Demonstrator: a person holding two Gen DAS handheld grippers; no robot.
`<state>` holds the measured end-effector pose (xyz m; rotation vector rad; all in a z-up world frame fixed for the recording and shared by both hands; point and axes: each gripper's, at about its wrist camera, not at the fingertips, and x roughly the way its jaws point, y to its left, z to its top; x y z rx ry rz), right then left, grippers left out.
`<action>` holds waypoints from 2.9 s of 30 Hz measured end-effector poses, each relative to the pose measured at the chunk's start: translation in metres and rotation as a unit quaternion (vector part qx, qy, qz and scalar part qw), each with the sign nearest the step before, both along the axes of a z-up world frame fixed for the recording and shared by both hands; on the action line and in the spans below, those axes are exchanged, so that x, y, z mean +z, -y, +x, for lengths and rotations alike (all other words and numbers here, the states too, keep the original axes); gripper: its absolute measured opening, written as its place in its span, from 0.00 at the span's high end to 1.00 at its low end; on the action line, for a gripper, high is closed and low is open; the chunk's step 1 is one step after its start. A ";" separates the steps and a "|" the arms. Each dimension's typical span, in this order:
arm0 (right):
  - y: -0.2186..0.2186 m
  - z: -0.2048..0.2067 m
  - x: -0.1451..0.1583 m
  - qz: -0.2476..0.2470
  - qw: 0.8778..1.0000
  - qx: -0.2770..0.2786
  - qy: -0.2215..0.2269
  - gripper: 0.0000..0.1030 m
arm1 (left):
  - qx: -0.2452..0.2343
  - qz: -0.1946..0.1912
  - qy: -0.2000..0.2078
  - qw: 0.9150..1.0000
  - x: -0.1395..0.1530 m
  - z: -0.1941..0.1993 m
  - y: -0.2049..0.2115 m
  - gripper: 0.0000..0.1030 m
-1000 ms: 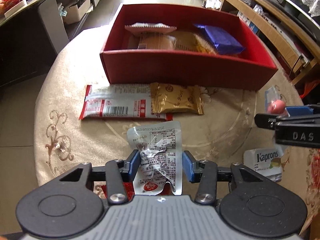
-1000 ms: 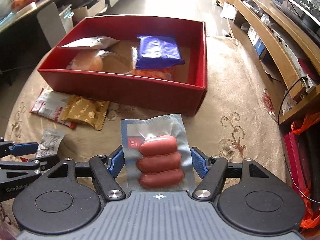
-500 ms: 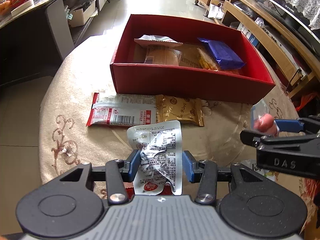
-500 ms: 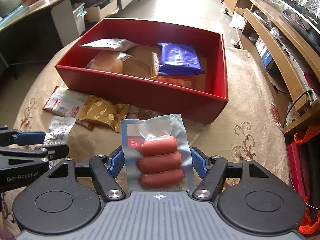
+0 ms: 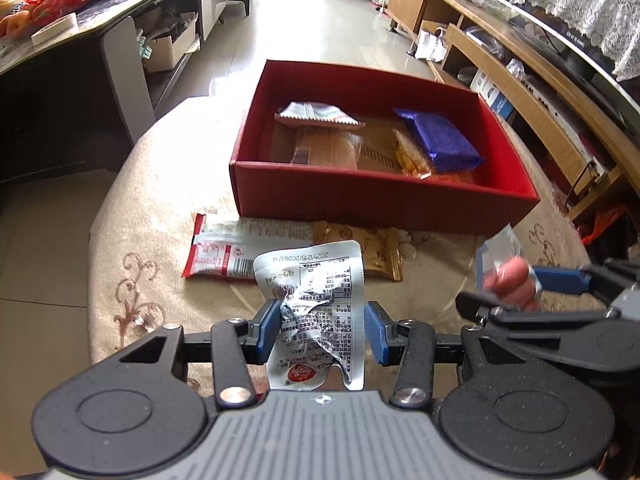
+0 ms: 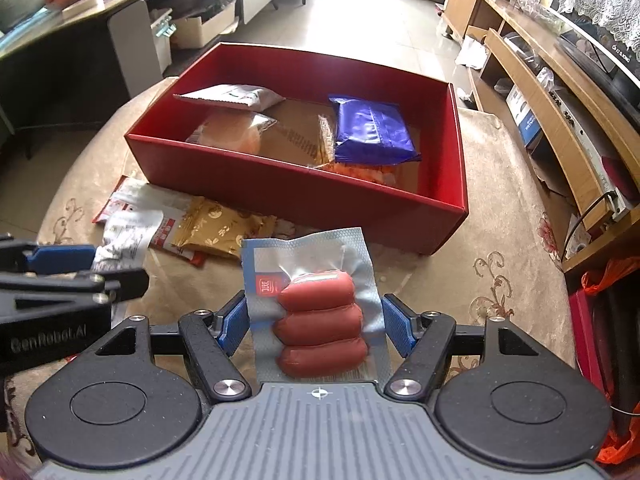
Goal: Organize snacks
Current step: 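Carry the silver wrapper and sausage pack over the red box, then lower both held snacks into the red box and open both grippers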
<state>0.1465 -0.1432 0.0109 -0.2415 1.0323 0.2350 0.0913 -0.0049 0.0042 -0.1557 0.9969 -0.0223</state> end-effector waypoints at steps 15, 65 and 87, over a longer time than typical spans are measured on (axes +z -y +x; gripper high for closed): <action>0.001 0.012 0.024 0.019 0.999 -0.025 0.035 0.27 | 0.000 0.004 0.046 0.999 0.028 0.018 0.001 0.60; 0.013 0.129 0.011 0.029 0.992 -0.097 0.070 0.27 | 0.019 0.038 0.062 0.997 0.020 0.149 0.025 0.60; 0.008 0.140 -0.009 0.020 0.994 -0.089 0.059 0.26 | 0.021 0.047 0.048 0.998 0.008 0.154 0.025 0.60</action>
